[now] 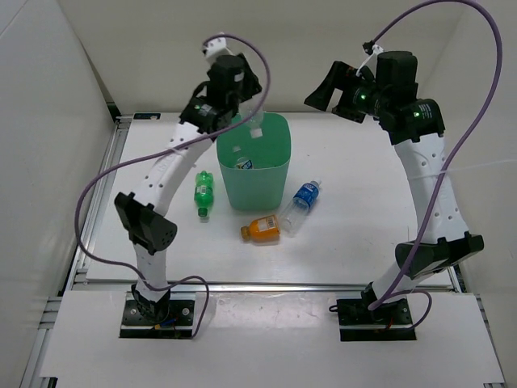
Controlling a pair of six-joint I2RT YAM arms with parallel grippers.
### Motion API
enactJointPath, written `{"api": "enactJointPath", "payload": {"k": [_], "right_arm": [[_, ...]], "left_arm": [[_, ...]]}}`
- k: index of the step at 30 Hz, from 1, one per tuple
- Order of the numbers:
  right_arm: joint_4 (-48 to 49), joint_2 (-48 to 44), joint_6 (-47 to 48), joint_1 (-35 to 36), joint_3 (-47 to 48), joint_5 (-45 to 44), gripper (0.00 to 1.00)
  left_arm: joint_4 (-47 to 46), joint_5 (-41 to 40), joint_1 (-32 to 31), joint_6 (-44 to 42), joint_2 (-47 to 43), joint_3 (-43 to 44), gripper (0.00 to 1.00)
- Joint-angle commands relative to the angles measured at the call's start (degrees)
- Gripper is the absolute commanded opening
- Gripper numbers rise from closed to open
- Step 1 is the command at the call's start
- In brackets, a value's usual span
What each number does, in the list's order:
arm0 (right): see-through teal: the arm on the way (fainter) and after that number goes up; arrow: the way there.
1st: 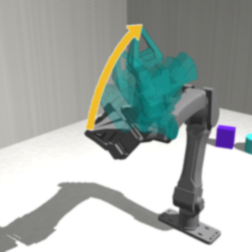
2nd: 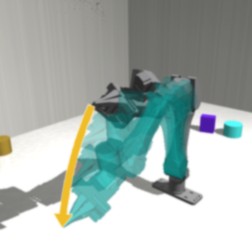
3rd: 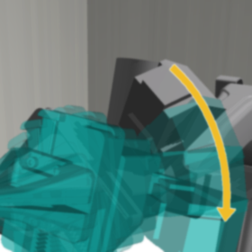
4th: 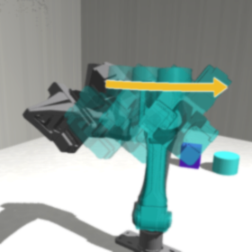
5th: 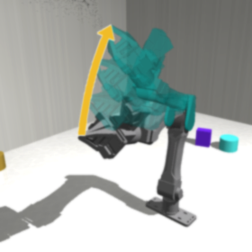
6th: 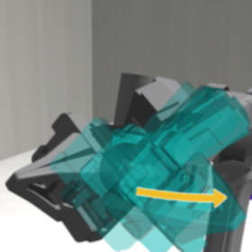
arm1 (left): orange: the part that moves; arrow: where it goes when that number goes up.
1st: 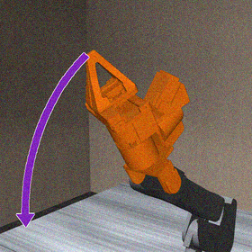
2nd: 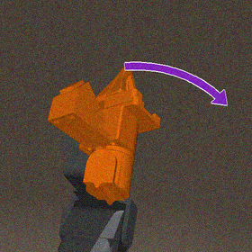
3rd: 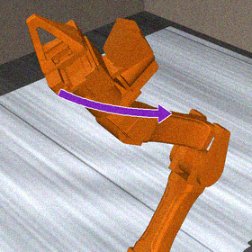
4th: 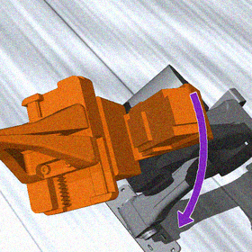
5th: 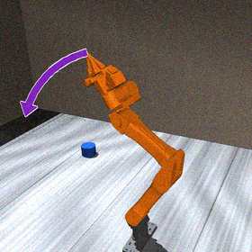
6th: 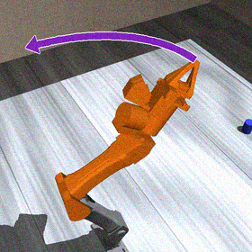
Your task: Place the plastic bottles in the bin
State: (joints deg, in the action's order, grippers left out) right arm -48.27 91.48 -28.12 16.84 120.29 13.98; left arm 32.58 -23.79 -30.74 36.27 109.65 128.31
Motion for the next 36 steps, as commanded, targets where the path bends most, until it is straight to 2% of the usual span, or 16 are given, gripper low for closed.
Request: {"api": "enactJointPath", "payload": {"k": [1,2,5,6,10,11,14,15,19,22,26,32,36], "right_arm": [[1.1,-1.6,-0.7,-1.6,-1.3,-0.4,1.00],[1.1,-1.6,-2.1,-2.3,-2.5,-0.4,1.00],[-0.9,-3.0,-4.9,-6.1,-5.1,-1.0,1.00],[-2.2,-3.0,-7.2,-8.1,-6.9,-1.0,1.00],[-4.0,-2.0,-12.2,-11.7,-12.7,0.3,1.00],[-4.7,-1.1,-12.9,-12.4,-13.2,1.6,1.00],[-9.1,5.1,-13.5,-13.6,-13.2,8.2,1.00],[-9.1,7.4,-12.8,-13.0,-13.2,9.2,1.00],[-8.4,12.0,-12.8,-11.6,-19.6,11.6,1.00],[-8.4,16.4,-13.5,-11.0,-24.0,14.0,1.00],[-7.8,20.2,-11.2,-9.5,-25.4,12.6,1.00],[-7.8,27.1,-9.3,-5.8,-25.5,11.4,1.00],[-8.9,31.4,-8.3,-3.8,-24.2,10.9,1.00]], "left_arm": [[2.5,-5.3,-3.6,-4.8,2.2,-1.1,0.46],[2.5,-6.5,-4.4,-5.6,2.2,-2.4,0.66],[2.5,-11.1,-5.6,-7.4,1.5,-4.0,0.87],[2.5,-12.9,-5.6,-7.4,0.0,-4.9,1.00],[2.5,-18.2,-5.6,-7.4,-4.8,-9.5,1.00],[2.5,-22.0,-5.6,-6.4,-6.4,-11.5,1.00],[2.5,-29.9,-5.6,-2.8,-14.2,-23.0,1.00],[2.5,-31.2,-5.6,-1.7,-16.2,-29.5,1.00],[3.1,-30.4,-2.5,2.2,-25.1,-42.8,1.00],[4.6,-28.2,-0.1,4.5,-29.7,-49.0,1.00],[11.4,-25.5,4.1,7.8,-31.0,-50.9,1.00],[26.4,-24.9,11.0,11.7,-25.2,-48.5,1.00],[26.2,-26.0,12.5,12.9,-25.3,-52.5,1.00]]}}
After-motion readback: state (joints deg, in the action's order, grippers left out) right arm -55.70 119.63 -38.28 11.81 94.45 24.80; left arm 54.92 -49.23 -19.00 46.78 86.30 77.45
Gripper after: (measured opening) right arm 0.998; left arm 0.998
